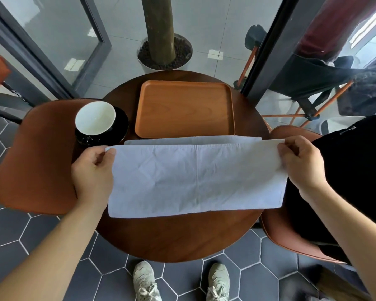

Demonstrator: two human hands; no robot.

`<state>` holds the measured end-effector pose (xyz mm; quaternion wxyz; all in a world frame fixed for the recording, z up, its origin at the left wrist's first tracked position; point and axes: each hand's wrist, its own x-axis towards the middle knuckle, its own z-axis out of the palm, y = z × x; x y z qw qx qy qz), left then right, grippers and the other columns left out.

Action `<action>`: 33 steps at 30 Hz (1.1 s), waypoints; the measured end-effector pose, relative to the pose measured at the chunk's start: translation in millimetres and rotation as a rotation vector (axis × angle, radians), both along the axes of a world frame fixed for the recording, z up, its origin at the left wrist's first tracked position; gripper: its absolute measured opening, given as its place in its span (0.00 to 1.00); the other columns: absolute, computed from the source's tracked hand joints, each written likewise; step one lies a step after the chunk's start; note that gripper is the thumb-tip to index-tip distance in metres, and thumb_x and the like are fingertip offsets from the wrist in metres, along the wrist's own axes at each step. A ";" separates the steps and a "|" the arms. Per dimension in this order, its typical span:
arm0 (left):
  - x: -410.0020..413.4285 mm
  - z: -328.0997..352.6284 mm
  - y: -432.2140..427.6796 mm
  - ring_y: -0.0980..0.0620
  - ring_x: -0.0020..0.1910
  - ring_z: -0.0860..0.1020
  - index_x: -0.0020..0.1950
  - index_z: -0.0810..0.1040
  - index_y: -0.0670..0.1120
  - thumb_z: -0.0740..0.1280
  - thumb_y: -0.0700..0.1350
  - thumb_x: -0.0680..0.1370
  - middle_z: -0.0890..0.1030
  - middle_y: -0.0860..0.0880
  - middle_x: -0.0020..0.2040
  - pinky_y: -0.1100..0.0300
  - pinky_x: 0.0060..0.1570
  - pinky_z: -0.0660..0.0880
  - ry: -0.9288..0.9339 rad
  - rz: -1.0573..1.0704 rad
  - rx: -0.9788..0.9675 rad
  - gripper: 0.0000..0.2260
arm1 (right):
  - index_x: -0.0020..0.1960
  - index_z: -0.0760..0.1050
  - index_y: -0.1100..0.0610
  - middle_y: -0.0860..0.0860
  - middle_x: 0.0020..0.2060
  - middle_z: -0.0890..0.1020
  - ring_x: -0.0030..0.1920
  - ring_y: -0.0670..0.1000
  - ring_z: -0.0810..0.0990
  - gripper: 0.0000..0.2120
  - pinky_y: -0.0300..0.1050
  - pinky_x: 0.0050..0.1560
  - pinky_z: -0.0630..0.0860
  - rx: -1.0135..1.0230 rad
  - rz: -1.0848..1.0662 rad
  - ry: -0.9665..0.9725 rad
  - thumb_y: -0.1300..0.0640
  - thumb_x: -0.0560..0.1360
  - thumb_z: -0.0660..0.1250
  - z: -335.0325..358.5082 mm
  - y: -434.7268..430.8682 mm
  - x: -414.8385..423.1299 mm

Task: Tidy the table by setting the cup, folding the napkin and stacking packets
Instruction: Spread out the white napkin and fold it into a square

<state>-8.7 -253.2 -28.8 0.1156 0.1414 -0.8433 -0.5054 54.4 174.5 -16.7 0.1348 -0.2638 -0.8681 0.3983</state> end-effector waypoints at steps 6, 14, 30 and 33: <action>-23.9 -9.1 11.0 0.49 0.47 0.80 0.55 0.83 0.45 0.68 0.45 0.79 0.82 0.52 0.46 0.55 0.49 0.73 -0.065 0.005 -0.143 0.07 | 0.49 0.79 0.48 0.44 0.40 0.81 0.39 0.49 0.79 0.04 0.40 0.36 0.72 -0.046 -0.045 -0.083 0.52 0.77 0.66 -21.7 15.0 -37.0; -33.9 -14.8 24.6 0.48 0.47 0.79 0.56 0.83 0.43 0.68 0.44 0.80 0.84 0.46 0.48 0.56 0.50 0.71 -0.112 0.083 -0.195 0.08 | 0.51 0.77 0.51 0.47 0.40 0.80 0.41 0.53 0.78 0.03 0.42 0.40 0.71 0.030 0.032 -0.173 0.54 0.79 0.65 -38.9 11.9 -60.9; 71.2 -57.4 43.6 0.36 0.80 0.54 0.79 0.63 0.45 0.51 0.62 0.81 0.59 0.36 0.80 0.37 0.76 0.55 -0.200 -0.596 -0.936 0.31 | 0.79 0.60 0.49 0.50 0.80 0.59 0.81 0.58 0.52 0.28 0.61 0.78 0.53 0.643 0.816 -0.116 0.40 0.82 0.55 -58.0 -125.9 17.0; 79.6 -69.3 43.0 0.39 0.82 0.47 0.82 0.57 0.46 0.48 0.65 0.81 0.53 0.38 0.82 0.37 0.77 0.53 -0.265 -0.573 -0.978 0.35 | 0.81 0.51 0.46 0.49 0.82 0.49 0.81 0.58 0.41 0.30 0.62 0.78 0.44 0.707 0.897 -0.231 0.36 0.83 0.47 -76.1 -149.1 25.7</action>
